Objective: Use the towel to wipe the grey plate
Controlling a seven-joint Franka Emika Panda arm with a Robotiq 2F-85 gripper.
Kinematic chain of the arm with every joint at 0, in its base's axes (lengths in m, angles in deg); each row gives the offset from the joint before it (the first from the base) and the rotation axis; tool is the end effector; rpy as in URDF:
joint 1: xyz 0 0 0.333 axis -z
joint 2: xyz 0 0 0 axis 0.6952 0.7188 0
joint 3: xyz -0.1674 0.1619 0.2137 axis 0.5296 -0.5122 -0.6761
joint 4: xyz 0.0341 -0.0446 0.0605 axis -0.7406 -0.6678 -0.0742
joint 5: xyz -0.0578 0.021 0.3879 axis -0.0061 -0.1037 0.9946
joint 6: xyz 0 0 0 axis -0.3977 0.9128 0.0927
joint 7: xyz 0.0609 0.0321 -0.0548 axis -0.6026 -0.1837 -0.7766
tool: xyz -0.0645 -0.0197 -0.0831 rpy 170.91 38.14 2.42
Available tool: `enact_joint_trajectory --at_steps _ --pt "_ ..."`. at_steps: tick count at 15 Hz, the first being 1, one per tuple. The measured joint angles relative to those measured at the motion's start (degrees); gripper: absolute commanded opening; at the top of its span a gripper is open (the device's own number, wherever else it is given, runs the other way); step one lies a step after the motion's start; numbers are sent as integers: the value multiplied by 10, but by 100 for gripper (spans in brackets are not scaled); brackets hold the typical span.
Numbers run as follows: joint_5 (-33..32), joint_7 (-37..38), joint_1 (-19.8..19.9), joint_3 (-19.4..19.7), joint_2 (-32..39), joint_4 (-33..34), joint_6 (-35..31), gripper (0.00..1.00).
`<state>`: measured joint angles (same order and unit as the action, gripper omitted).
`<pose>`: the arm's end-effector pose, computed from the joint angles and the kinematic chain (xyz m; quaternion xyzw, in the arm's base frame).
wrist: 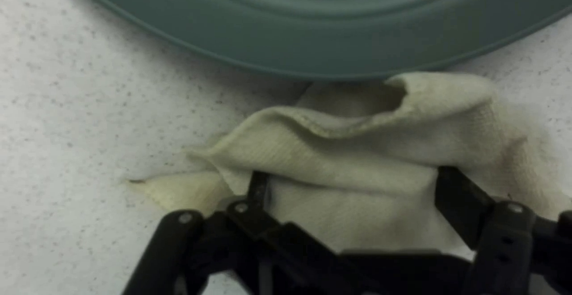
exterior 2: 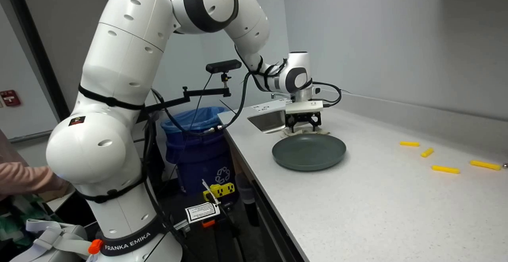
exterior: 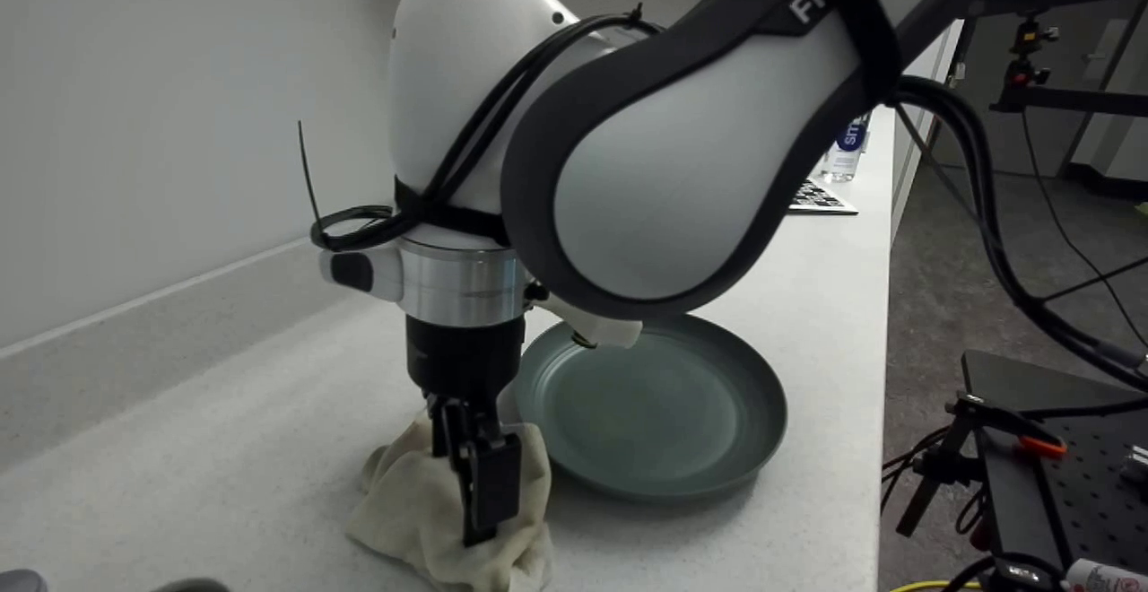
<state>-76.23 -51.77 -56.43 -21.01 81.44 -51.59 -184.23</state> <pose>0.5978 0.2961 0.2384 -0.8620 -0.5012 -0.0630 0.0415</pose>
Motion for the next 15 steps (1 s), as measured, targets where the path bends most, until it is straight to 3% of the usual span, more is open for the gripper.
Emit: enact_joint_trajectory --at_steps 9,15 --pt "12 17 6 -11 -9 18 0 1" --pt "55 17 32 -29 -59 18 -8 1"
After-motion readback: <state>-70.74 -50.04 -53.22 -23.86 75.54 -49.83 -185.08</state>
